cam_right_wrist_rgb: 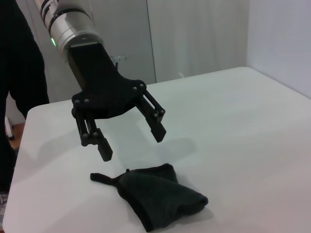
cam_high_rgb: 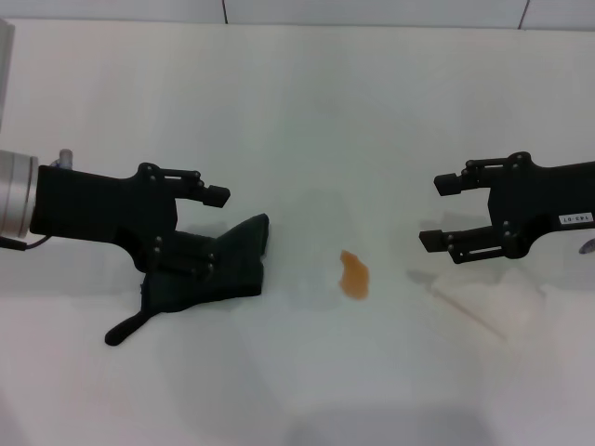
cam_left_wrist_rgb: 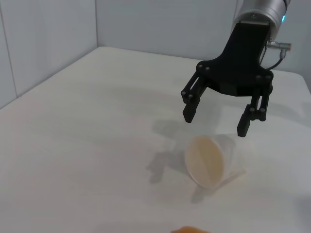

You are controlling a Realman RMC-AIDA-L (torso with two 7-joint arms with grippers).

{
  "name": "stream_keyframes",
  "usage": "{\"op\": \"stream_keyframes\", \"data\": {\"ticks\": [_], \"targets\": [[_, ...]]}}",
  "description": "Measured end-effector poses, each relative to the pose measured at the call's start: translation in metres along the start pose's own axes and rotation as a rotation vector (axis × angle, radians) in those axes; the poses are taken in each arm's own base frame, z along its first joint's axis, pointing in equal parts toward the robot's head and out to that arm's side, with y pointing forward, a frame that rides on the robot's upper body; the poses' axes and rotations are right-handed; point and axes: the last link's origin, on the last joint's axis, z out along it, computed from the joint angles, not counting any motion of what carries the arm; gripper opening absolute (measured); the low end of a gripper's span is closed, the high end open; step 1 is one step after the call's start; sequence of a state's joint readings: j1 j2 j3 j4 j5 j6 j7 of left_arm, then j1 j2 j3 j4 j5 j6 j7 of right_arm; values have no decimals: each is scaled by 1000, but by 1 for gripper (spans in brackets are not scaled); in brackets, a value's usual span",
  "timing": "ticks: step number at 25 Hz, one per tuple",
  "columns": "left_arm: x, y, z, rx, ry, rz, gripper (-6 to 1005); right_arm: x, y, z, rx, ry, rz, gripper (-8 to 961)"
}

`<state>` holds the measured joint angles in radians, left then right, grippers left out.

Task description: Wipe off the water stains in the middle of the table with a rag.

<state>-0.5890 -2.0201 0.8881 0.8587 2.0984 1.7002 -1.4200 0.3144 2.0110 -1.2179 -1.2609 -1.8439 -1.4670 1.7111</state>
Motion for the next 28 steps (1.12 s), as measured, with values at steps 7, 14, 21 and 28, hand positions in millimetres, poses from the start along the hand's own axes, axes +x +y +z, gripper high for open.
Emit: {"op": "stream_keyframes", "data": {"ticks": [7, 14, 21, 28], "targets": [[0, 0, 0, 0, -2, 0, 825, 0, 0, 0, 0, 0, 2, 767], [0, 0, 0, 1, -4, 0, 825, 0, 0, 0, 2, 0, 2, 767], [0, -1, 0, 3, -8, -1, 824, 2, -1, -3, 11, 25, 55, 766], [-1, -1, 0, 5, -8, -4, 823, 8, -2, -13, 75, 138, 139, 766]]}}
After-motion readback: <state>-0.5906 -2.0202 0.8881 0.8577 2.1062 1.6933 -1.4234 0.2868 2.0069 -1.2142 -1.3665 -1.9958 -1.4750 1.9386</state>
